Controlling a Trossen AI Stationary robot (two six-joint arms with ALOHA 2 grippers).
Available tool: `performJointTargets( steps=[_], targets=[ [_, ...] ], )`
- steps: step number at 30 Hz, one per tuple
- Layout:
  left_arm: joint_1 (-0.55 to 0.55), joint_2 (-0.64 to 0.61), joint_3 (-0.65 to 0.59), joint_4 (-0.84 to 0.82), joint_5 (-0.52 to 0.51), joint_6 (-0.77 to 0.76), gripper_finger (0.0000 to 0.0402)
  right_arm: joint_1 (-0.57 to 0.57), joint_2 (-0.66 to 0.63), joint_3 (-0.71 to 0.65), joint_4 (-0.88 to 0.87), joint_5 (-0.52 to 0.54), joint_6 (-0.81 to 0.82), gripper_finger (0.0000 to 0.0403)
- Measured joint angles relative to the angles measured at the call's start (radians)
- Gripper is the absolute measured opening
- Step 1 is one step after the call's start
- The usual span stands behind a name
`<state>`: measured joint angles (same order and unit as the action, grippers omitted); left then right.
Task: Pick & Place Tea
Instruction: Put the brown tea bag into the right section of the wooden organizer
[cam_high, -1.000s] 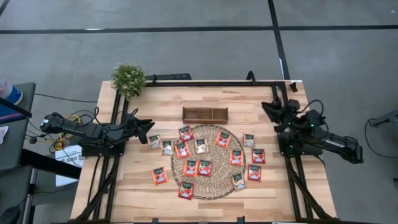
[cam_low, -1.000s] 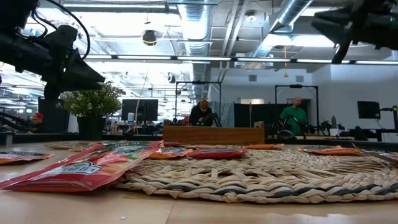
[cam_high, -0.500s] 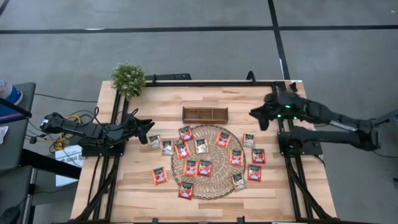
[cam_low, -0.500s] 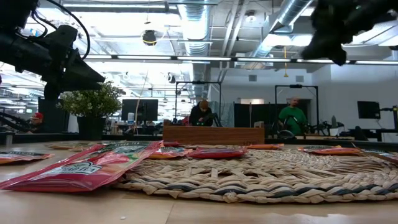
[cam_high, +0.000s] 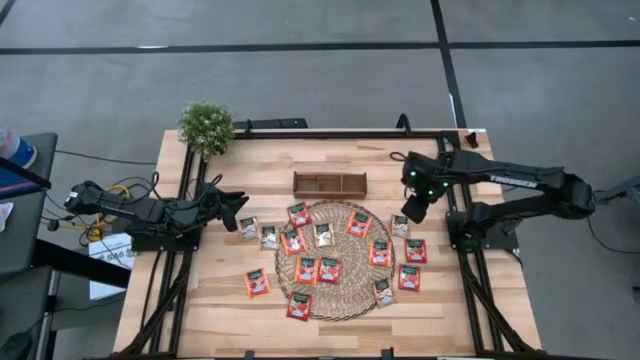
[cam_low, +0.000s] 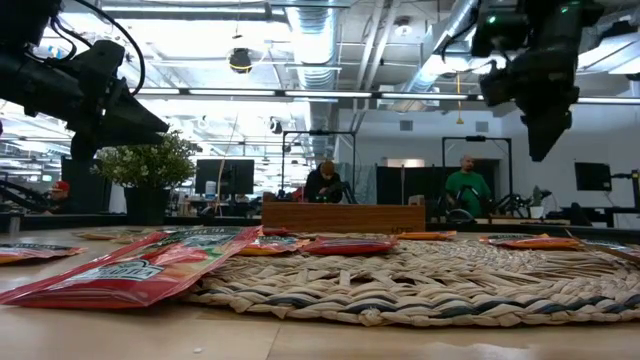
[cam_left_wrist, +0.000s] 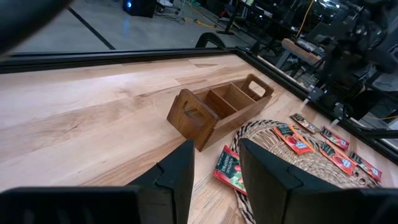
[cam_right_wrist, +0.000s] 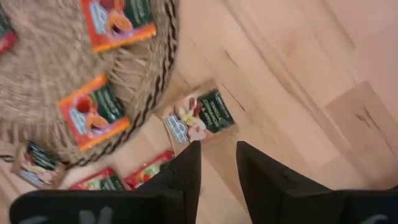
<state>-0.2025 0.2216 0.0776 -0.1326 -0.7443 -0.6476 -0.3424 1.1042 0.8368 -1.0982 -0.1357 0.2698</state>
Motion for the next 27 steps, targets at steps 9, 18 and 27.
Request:
performJointTargets(
  steps=[9, 18, 27],
  targets=[
    [0.0, 0.0, 0.0, 0.0, 0.0, 0.0, 0.0119, 0.002, 0.099, 0.0, 0.0, 0.0, -0.119, 0.0193],
    [0.0, 0.0, 0.0, 0.0, 0.0, 0.0, 0.0119, 0.003, 0.203, 0.0, 0.045, 0.01, -0.207, 0.023],
    [0.0, 0.0, 0.001, 0.0, 0.0, -0.027, 0.0119, 0.008, 0.291, -0.008, 0.097, 0.009, -0.254, 0.0223]
  ],
)
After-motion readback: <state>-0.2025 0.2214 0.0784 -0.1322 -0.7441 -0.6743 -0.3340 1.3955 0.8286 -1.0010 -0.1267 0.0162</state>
